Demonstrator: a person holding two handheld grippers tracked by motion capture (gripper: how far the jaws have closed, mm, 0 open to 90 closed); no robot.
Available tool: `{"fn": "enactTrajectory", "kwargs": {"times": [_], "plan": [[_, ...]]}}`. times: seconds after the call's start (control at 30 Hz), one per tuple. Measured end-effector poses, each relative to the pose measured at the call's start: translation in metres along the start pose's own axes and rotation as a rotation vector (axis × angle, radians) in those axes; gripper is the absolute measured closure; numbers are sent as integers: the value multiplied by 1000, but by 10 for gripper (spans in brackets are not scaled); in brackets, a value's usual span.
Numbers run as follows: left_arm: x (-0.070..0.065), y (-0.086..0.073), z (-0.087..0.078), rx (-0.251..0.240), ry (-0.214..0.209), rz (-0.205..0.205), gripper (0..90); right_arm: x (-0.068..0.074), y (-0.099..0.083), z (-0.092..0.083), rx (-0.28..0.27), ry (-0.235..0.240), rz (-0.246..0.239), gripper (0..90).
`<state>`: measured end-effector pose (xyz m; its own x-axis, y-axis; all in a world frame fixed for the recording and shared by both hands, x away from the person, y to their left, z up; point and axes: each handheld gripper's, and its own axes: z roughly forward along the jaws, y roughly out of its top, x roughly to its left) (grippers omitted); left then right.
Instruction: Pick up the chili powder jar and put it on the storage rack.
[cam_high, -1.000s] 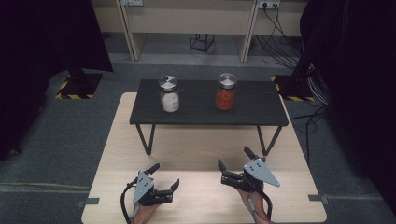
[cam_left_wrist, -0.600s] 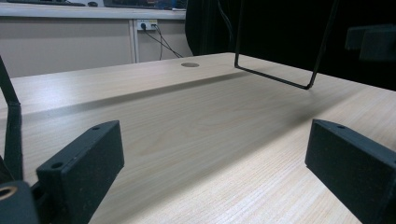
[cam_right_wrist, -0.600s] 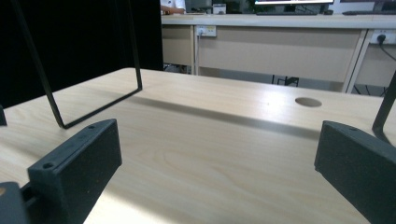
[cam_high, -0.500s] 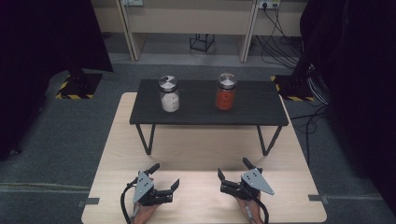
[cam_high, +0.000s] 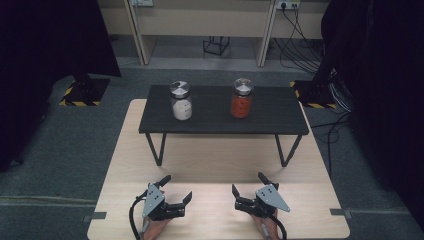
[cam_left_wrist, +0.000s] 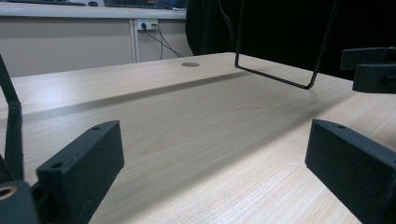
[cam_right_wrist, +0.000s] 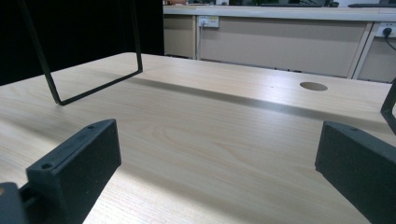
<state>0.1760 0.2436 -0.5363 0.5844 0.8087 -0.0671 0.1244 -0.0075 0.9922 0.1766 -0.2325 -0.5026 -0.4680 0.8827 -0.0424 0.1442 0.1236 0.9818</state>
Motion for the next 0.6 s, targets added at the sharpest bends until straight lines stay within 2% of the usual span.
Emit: {"fn": "enactTrajectory", "kwargs": {"times": [0.6], "plan": [[0,0,0,0,3,-5,38,-3,-5,0,-1,-2,24,3]]}}
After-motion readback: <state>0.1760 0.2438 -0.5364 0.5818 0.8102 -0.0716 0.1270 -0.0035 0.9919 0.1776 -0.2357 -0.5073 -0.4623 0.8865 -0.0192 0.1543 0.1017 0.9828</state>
